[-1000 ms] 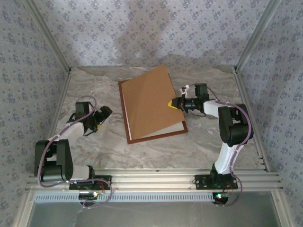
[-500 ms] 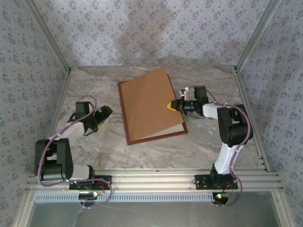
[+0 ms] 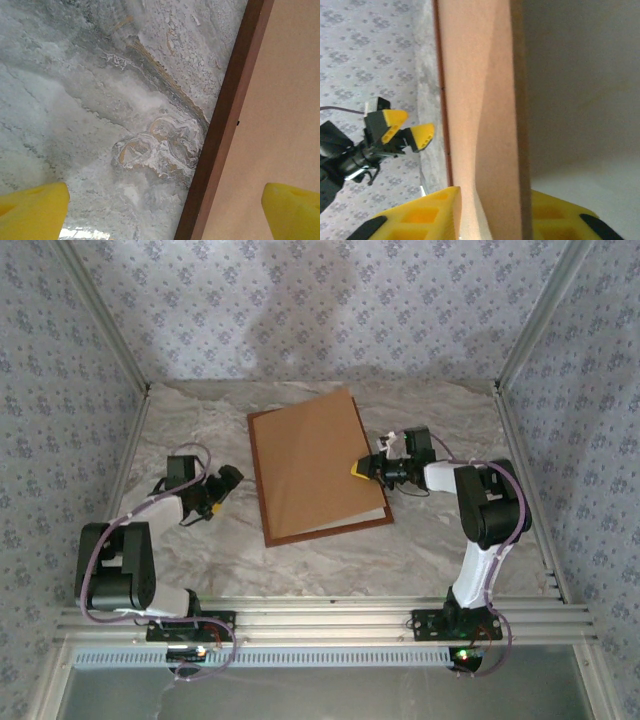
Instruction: Put the photo into the frame
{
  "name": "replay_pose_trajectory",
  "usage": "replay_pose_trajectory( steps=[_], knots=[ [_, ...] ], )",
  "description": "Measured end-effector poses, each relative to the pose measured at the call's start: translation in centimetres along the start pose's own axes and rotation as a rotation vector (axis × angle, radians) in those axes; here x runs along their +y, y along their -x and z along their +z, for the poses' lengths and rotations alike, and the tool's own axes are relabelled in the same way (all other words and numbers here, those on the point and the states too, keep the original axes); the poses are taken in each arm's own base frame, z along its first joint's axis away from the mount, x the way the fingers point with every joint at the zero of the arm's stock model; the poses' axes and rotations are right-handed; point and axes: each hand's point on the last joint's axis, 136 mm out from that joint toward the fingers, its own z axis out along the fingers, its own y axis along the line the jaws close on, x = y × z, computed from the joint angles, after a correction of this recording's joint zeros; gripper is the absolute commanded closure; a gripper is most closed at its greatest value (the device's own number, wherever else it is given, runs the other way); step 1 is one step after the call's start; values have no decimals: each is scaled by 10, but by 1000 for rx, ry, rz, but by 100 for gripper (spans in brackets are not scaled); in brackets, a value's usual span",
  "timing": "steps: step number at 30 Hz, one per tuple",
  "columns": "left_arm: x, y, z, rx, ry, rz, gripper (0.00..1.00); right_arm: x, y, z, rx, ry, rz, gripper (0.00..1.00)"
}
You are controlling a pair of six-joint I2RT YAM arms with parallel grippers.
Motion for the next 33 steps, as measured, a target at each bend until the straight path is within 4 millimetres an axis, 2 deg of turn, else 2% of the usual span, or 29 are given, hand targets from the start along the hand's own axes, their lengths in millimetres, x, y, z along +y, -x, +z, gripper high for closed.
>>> replay_pose_trajectory(
  steps=[4, 11, 27, 33],
  knots=[
    [0, 0, 2, 3, -3, 0, 1, -13, -2, 0, 8, -84, -4, 59],
    [0, -2, 6, 15, -5, 2, 1, -23, -1, 0, 22, -213, -45, 46],
    [-2, -5, 11, 26, 7, 14, 1, -29, -4, 2, 61, -415, -139, 33],
    [-13, -11, 19, 33, 12, 50, 1, -29, -5, 3, 75, -500, -192, 27]
  ],
)
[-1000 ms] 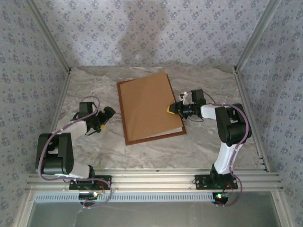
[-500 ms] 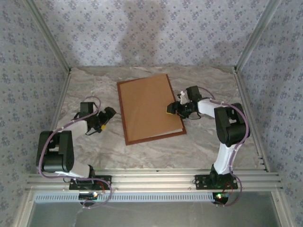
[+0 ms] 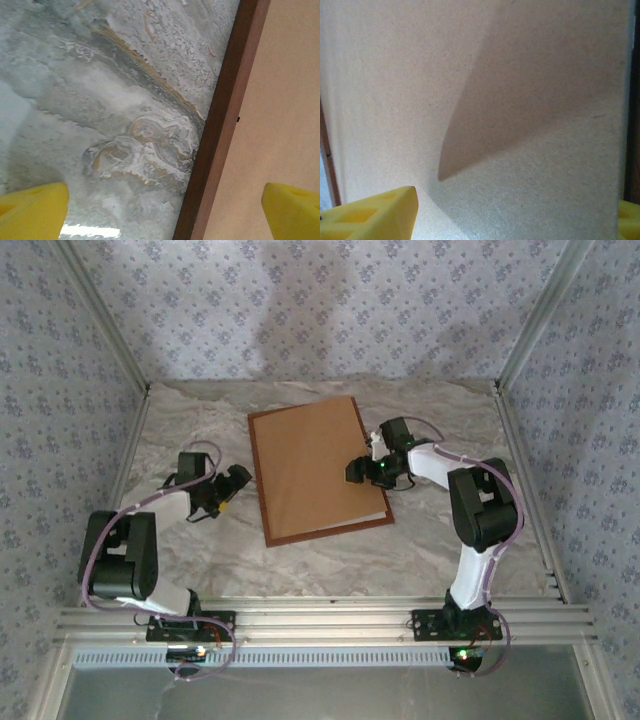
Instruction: Put the photo into the frame
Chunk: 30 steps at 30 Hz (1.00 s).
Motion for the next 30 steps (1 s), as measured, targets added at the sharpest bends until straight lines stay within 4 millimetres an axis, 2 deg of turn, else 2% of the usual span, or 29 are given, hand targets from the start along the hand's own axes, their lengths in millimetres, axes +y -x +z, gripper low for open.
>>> replay_pose_trajectory(
  steps=[8, 20, 30],
  knots=[
    [-9, -3, 11, 2, 33, 22, 2, -10, 7, -6, -11, -125, -38, 23],
    [-18, -9, 33, 0, 155, 57, 1, -2, 1, -6, 9, -194, -92, 21],
    [-51, -12, 48, 1, 102, 108, 1, -3, 3, -11, 6, -303, -155, 20]
  ],
)
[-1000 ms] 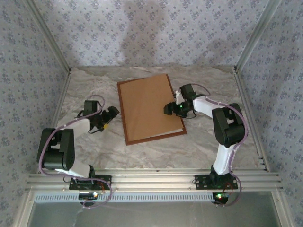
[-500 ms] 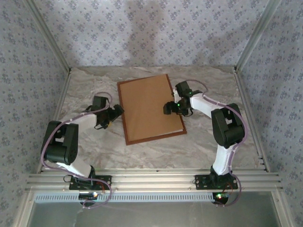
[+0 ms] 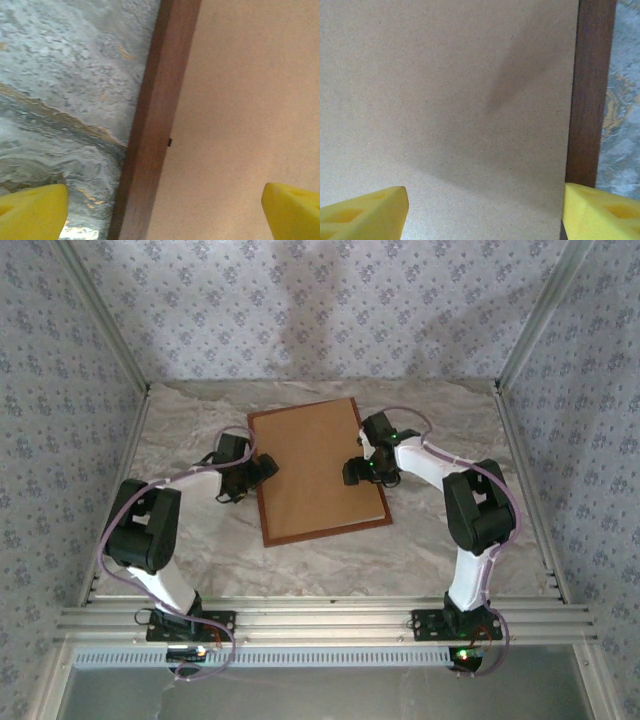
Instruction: Put the photo into the frame
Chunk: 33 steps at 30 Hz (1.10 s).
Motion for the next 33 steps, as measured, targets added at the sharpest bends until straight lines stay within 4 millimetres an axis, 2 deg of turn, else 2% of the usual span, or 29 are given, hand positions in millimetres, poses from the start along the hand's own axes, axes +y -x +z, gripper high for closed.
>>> replay_pose_trajectory(
  steps=[9, 13, 18, 22, 28, 31, 33],
  knots=[
    [-28, -7, 2, 49, -129, 25, 1, -12, 3, -6, -7, -78, -21, 17],
    [-35, -16, 0, 103, -174, 37, 2, -26, 11, -16, -36, -98, 8, 17],
    [-34, -14, -1, 119, -190, 35, 2, -51, 15, -24, -56, -120, 65, 17],
    [-29, -10, -2, 113, -185, 30, 1, -68, -3, -23, -26, -140, 106, 17],
    [-21, -10, -3, 118, -169, 26, 2, -92, -37, -15, 16, -108, 210, 22],
    [-21, -10, -3, 118, -170, 31, 1, -96, -49, -7, 34, -64, 253, 26],
    [-22, -10, -3, 118, -170, 31, 1, -96, -50, -6, 25, -50, 259, 28]
  ],
)
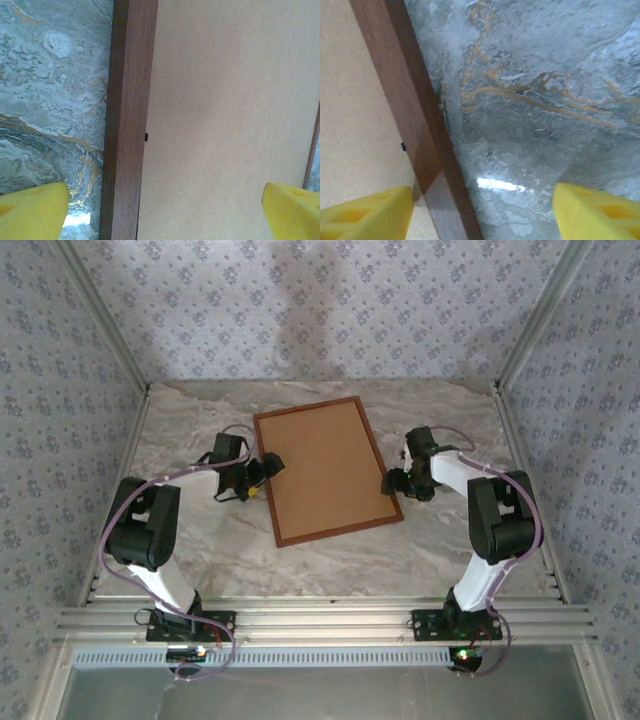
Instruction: Put the photo into the frame
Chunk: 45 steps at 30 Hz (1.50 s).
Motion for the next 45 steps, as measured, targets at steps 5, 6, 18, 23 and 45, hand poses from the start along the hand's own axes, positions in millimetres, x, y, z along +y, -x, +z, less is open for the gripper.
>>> replay_pose_trajectory(
  steps=[5, 6, 18, 23, 45],
  knots=[
    [-1, -2, 1, 1, 1, 8, 1, 10, 0, 0, -24, 73, 19, 37],
    [-2, -3, 1, 3, 1, 10, 1, 10, 0, 1, -28, 82, 26, 40],
    [-8, -3, 10, 20, 28, 20, 2, 38, -40, -3, 11, 196, 22, 55],
    [-9, -3, 11, 27, 32, 19, 2, 44, -73, -10, 65, 198, 16, 48],
    [3, 20, -38, -53, 128, 170, 1, 35, 0, -62, -179, 65, 0, 0]
  ],
)
